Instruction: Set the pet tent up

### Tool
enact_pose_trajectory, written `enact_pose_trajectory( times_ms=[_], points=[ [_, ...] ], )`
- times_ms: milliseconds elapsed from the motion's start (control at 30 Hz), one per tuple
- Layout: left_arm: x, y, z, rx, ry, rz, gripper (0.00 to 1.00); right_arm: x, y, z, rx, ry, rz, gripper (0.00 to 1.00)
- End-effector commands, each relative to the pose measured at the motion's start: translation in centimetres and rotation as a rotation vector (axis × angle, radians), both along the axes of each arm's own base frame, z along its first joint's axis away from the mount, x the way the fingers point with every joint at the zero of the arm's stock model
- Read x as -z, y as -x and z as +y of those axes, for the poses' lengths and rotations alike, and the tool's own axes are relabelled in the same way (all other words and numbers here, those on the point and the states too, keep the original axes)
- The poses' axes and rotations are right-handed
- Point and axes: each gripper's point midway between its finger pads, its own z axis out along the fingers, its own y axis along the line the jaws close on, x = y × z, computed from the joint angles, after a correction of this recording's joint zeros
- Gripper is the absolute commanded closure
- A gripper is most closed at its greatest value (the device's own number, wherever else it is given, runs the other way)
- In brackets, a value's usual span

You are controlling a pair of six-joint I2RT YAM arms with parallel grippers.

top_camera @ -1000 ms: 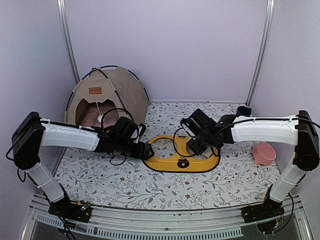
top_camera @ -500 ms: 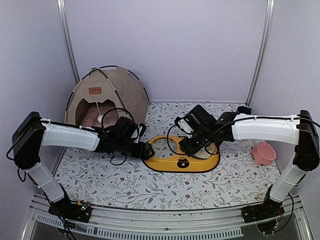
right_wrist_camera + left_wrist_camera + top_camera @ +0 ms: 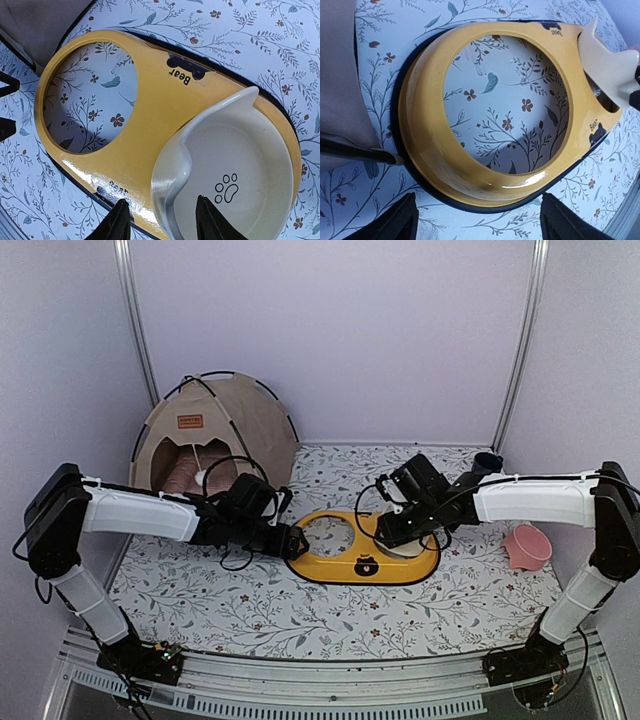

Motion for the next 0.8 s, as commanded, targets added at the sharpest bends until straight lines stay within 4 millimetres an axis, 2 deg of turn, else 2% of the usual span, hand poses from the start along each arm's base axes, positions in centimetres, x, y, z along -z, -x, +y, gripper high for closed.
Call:
enact_pose_trajectory(
  times_ms=[0,200,267,500,700,767],
  points=[
    [0.3,-0.3,0.4,-0.016,0.004,0.002,0.15,0.8,0.7,1.4,0.006,-0.097,0.062,0.57],
    [0.3,-0.3,0.4,-0.014,0.003,0.002,0.15,3.2,1.5,1.2,0.018,-0.096,0.119,0.7],
    [0.3,-0.4,0.4,-0.015,0.003,0.002,0.15,3.8,1.6,1.2,0.022,-0.088,0.131,0.7],
    [0.3,-0.4,0.3,-0.013,0.003,0.002,0.15,4.7,1.2,0.7,0.047,-0.057,0.124,0.64],
    [0.2,-0.3,0.3,-0.013,0.002,0.002,0.15,7.4,1.4,0.2,0.057,0.016,0.173,0.63],
    [0.2,-0.4,0.4,-0.013,0.002,0.001,0.15,7.8,1.5,0.2,0.06,0.017,0.18,0.58]
  ],
)
